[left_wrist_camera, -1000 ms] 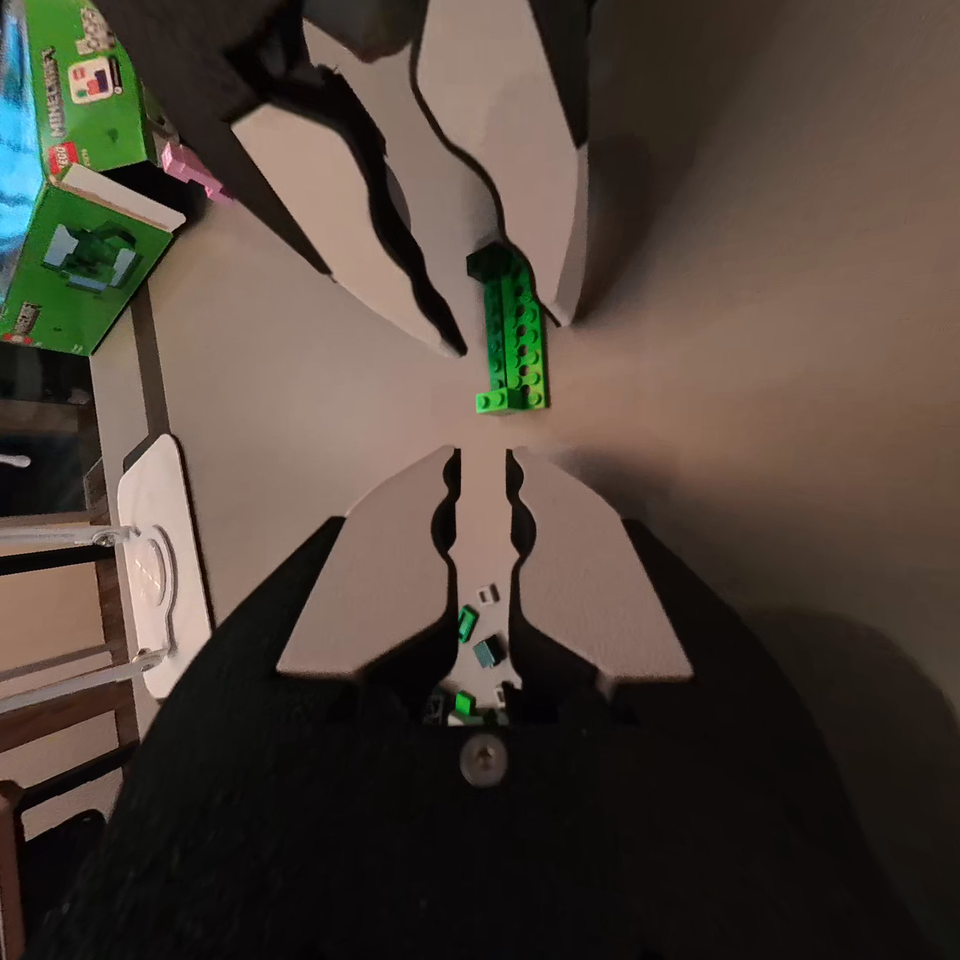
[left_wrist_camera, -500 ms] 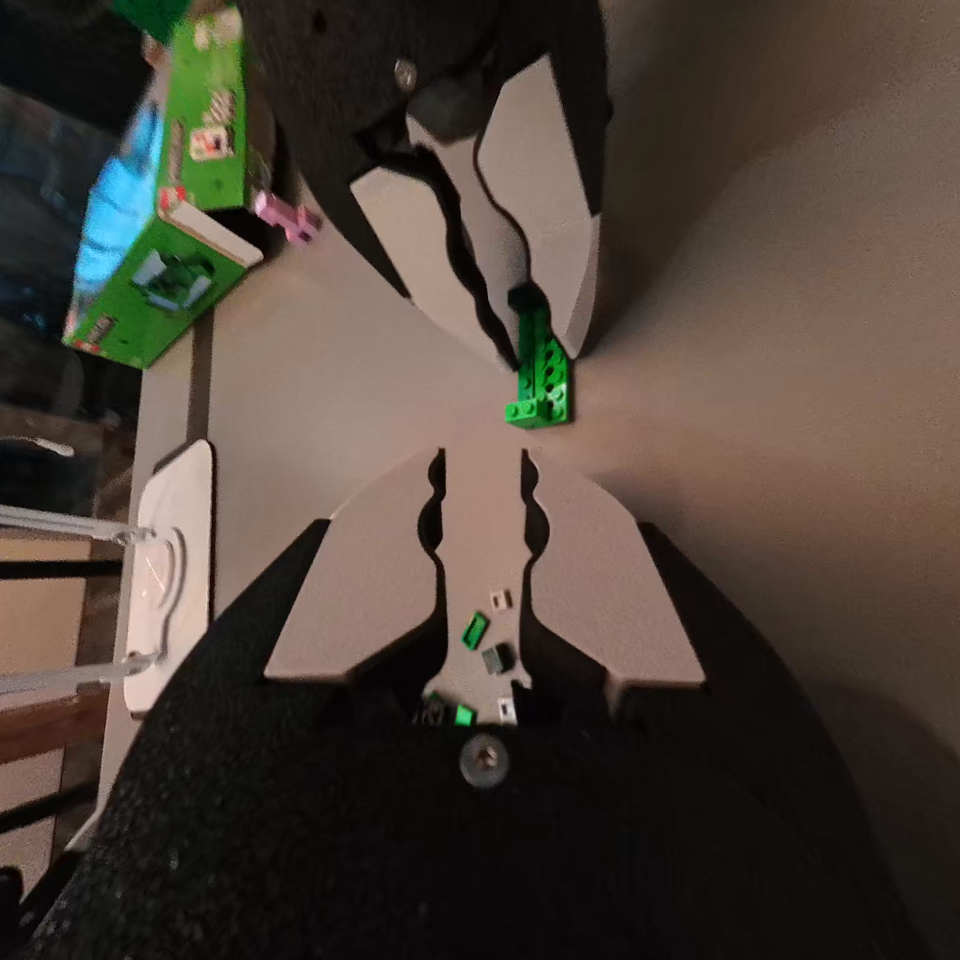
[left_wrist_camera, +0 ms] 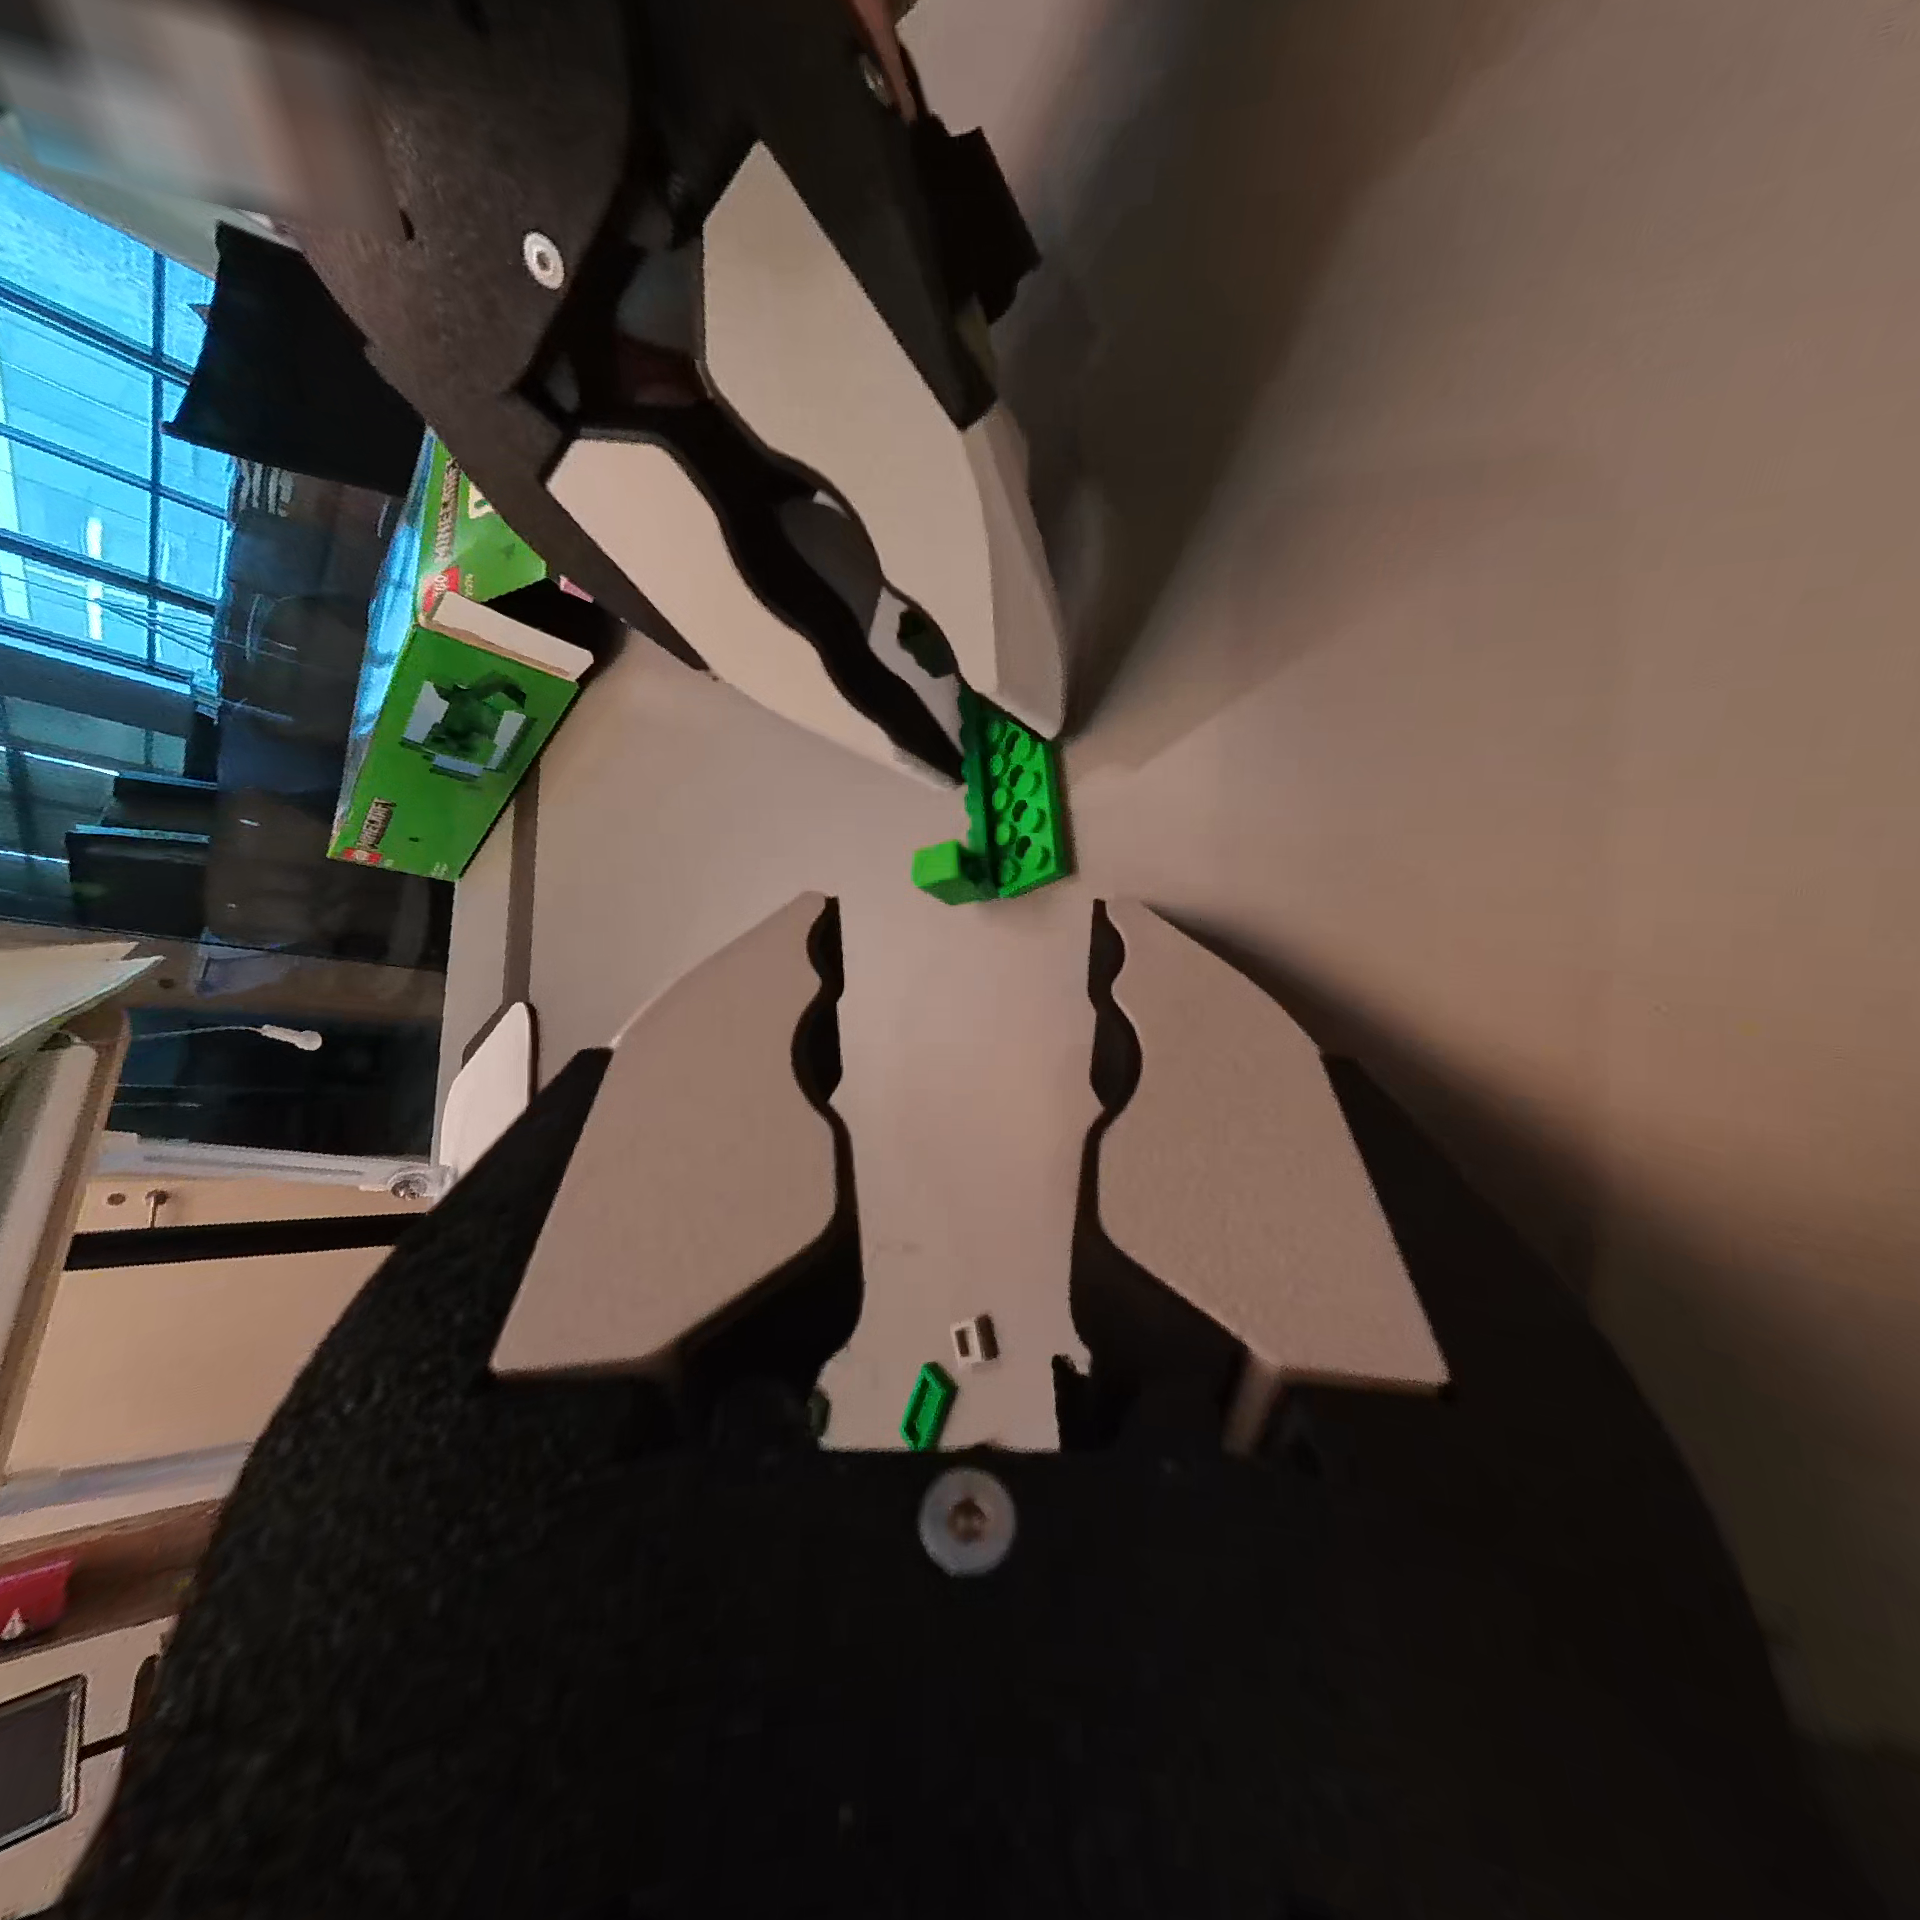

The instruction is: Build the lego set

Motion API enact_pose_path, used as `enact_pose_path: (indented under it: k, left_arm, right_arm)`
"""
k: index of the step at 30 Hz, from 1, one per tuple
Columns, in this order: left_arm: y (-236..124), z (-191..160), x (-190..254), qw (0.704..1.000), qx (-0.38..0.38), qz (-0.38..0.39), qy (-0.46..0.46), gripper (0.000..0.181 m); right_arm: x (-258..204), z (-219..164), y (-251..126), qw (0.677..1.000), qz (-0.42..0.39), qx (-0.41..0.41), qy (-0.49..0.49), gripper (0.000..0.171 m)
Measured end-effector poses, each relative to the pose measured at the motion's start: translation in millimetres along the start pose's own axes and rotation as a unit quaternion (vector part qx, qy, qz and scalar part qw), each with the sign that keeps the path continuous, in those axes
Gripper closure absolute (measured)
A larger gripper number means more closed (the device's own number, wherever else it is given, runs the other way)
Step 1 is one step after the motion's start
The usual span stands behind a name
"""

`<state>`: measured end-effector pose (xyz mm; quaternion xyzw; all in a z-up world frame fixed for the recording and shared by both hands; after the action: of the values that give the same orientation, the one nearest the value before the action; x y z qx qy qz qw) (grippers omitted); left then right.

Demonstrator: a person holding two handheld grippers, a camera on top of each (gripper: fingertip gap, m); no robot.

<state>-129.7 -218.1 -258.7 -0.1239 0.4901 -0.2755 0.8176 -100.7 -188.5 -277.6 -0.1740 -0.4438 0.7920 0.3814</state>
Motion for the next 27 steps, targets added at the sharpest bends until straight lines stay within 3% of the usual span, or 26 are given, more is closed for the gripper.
enact_pose_path:
  k: [1, 5, 11, 16, 21, 27]
  left_arm:
    - [-0.4, -0.2, 0.7, 1.000, 0.001, -0.001, -0.001, 0.138]
    - [-0.8, -0.6, 2.4, 1.000, 0.001, -0.009, -0.005, 0.141]
    - [-1.1, 3.1, 9.3, 1.000, 0.001, -0.030, 0.001, 0.156]
    - [1.2, -1.6, -4.1, 0.993, -0.009, -0.040, -0.113, 0.168]
    - [13.9, 3.3, -19.7, 0.970, 0.015, -0.079, -0.228, 0.157]
    - [24.2, -2.0, -12.4, 0.962, -0.023, -0.132, -0.238, 0.160]
  right_arm:
    - [0.7, 1.2, -0.8, 1.000, -0.006, 0.004, -0.004, 0.149]
    - [2.7, 2.5, -0.2, 1.000, -0.021, 0.002, -0.017, 0.136]
    - [-4.0, 4.8, -6.6, 0.999, -0.029, 0.008, -0.045, 0.142]
    - [1.6, 0.3, -16.7, 0.999, -0.040, 0.018, -0.024, 0.147]
    - [11.9, -15.1, -32.3, 0.998, -0.032, 0.044, 0.038, 0.145]
    - [12.9, -22.0, -37.5, 0.995, -0.013, 0.077, 0.062, 0.144]
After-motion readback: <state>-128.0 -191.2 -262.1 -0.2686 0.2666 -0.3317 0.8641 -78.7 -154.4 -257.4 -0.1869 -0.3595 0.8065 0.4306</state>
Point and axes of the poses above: each gripper's, where its closed fingertips meet, y out along the fingers, z out of its top, x = y × z across the jaws, the point moved 1 cm from there along -y, back along the fingers
